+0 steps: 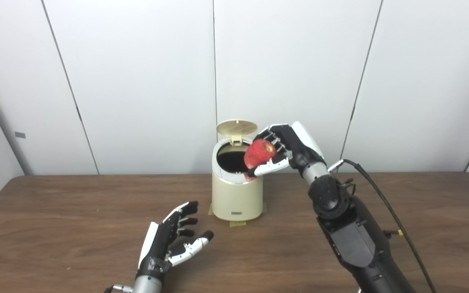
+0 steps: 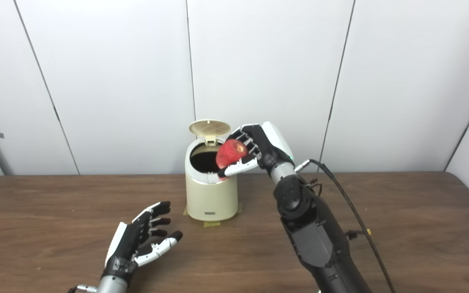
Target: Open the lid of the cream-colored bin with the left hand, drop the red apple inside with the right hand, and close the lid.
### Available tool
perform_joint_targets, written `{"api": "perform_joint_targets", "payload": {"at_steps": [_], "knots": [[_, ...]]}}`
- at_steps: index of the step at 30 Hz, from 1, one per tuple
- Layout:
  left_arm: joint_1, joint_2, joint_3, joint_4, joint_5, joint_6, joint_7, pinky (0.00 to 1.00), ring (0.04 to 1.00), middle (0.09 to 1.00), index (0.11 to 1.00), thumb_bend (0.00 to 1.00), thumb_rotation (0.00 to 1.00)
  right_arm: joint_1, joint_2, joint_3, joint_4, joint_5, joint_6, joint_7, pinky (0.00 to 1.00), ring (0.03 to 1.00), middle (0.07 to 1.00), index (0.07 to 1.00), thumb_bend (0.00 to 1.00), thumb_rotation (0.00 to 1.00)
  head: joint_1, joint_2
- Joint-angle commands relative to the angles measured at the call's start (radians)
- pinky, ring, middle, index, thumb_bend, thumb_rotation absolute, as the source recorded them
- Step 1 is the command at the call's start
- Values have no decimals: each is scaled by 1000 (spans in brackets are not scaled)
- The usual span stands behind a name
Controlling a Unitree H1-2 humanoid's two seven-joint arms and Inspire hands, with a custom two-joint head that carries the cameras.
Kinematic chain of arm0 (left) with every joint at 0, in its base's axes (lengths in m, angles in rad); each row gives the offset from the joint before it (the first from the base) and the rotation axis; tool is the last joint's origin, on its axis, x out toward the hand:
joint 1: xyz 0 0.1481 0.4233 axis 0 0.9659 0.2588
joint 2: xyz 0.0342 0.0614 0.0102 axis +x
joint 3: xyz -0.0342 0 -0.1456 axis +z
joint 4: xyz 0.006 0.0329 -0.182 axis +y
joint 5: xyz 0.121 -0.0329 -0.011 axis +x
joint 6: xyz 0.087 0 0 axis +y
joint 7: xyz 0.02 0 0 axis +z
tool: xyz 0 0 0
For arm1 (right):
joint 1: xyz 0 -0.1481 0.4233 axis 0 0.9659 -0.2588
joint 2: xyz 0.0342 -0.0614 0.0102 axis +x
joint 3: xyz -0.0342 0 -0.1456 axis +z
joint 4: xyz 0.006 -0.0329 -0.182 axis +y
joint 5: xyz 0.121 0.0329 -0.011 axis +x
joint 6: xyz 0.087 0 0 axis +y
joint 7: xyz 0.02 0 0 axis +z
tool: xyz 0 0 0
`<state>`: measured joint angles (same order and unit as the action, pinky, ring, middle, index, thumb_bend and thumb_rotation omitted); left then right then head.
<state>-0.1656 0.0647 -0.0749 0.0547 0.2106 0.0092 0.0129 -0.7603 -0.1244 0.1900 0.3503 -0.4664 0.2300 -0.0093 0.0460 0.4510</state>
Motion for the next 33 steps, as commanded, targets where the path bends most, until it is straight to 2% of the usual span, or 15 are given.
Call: {"api": "perform_joint_targets", "payload": {"at_steps": [1, 19, 31, 33], "knots": [[-36, -6, -1, -45, 9, -18, 12, 680, 775, 840, 844, 630, 187, -70, 4, 1, 0, 1, -45, -23, 331, 403, 509, 494, 518, 0, 4, 2], [-39, -25, -12, -27, 27, -21, 28, 676, 774, 836, 834, 622, 168, -122, 20, 7, 96, 33, -90, -25, 306, 392, 507, 507, 516, 0, 34, 4], [-41, -34, -14, -32, 40, -6, 27, 695, 778, 831, 833, 626, 174, -149, 55, 25, 136, 29, -90, -48, 295, 390, 506, 506, 516, 0, 42, 6], [-41, -33, -14, -35, 41, -4, 26, 694, 780, 831, 833, 626, 177, -151, 50, 39, 138, 19, -77, -34, 321, 405, 501, 494, 519, 0, 39, 12]]}}
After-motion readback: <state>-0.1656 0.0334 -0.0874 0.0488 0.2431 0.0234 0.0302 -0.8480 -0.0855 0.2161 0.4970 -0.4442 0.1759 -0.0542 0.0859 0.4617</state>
